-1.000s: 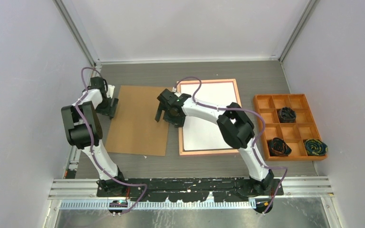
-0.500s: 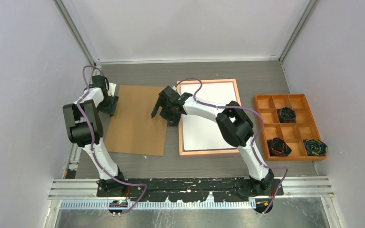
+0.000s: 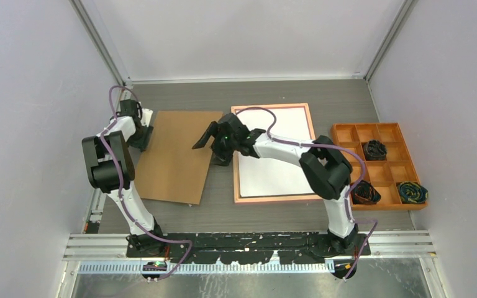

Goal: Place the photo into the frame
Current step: Turn over the photo frame item at the center of the board.

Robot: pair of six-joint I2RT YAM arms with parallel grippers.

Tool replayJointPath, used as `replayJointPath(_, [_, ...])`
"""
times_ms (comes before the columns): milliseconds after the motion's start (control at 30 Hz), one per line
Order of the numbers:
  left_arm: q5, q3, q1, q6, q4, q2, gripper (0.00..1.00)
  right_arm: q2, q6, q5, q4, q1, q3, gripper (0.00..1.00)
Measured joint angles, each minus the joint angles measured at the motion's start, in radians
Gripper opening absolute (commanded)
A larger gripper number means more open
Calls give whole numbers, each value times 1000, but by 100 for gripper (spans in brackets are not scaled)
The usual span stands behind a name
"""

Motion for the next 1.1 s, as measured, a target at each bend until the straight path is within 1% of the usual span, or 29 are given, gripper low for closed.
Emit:
replayJointPath(133, [0,-2,0,8,6,0,60,-119,37,-58,166,7,-83,94])
replayJointPath(233, [7,-5,-1,9,7,-4,60,-164,60,-120,328,27,-90,94])
replayJointPath(300, [37,-8,-6,5,-1,-10,60,-169,93,-161,477,47,-90,92])
replayJointPath(400, [102,-16,-29,-4,-40,-23,60,-138,139,-198,636,67,-90,91])
replayJointPath(500, [139,-22,-53,-10,-69,-31,60,-91,159,-218,689,79,-92,89])
replayJointPath(633, [163,-24,-57,-21,-81,-32,60,-75,138,-208,639,71,-114,81])
replayJointPath(733, [170,-24,-56,-24,-85,-32,60,-103,83,-170,528,66,-133,73])
replayJointPath(900, [179,-21,-57,-33,-100,-32,62,-198,-34,-85,336,61,-154,54])
replayJointPath(967, [185,-19,-60,-40,-113,-32,68,-235,-75,-59,274,61,-154,45])
replayJointPath(1067, [189,-13,-64,-45,-136,-32,80,-272,-122,-27,197,61,-154,40])
replayJointPath(1100, [193,-10,-65,-45,-144,-32,83,-279,-139,-18,167,61,-152,37])
